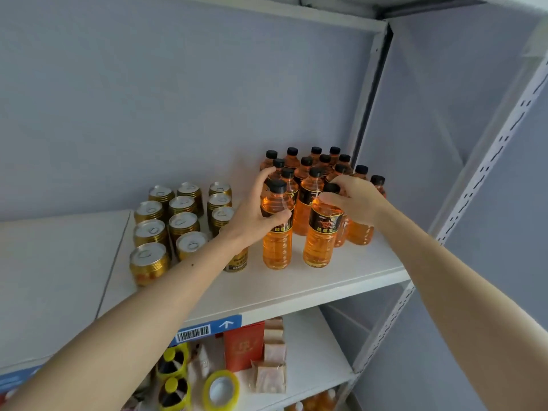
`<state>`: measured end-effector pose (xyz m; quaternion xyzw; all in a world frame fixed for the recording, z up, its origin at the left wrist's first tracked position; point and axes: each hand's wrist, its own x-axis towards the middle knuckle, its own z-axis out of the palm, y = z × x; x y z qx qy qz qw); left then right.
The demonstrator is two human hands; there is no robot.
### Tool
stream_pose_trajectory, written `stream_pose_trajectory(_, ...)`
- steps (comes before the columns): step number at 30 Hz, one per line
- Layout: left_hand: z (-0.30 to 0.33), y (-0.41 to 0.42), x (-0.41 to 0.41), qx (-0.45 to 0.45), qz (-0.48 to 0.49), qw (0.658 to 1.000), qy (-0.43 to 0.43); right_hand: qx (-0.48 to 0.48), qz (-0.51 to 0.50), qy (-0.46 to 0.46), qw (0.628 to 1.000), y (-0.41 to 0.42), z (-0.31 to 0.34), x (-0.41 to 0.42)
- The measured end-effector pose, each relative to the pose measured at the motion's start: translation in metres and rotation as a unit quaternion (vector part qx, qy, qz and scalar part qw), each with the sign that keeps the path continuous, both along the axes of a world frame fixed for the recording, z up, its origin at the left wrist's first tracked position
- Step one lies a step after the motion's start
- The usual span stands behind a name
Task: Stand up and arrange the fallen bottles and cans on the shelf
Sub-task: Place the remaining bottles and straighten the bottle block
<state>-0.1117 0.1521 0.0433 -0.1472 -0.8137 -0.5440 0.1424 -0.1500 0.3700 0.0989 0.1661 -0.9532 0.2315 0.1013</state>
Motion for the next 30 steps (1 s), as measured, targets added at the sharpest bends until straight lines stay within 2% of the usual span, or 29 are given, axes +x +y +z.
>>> stream_pose_trajectory(8, -0.015, 0.015, -0.045, -0.063, -0.022, 0.998, 0.010, 0.100, -0.009, 0.065, 0.993, 0.012, -0.019, -0.056)
stream_pose_trajectory(18, -0.019, 0.032, -0.066, -0.088, 0.002, 0.996, 0.006, 0.084, 0.035, 0.071, 0.993, 0.020, -0.027, -0.096)
stream_pose_trajectory(24, -0.023, 0.036, -0.067, -0.121, 0.077, 0.989, 0.017, 0.091, 0.083, 0.087, 0.988, 0.024, -0.029, -0.107)
stream_pose_trajectory(30, -0.030, 0.044, -0.061, -0.129, 0.110, 0.985, 0.021, 0.078, 0.131, 0.126, 0.980, 0.029, -0.033, -0.112)
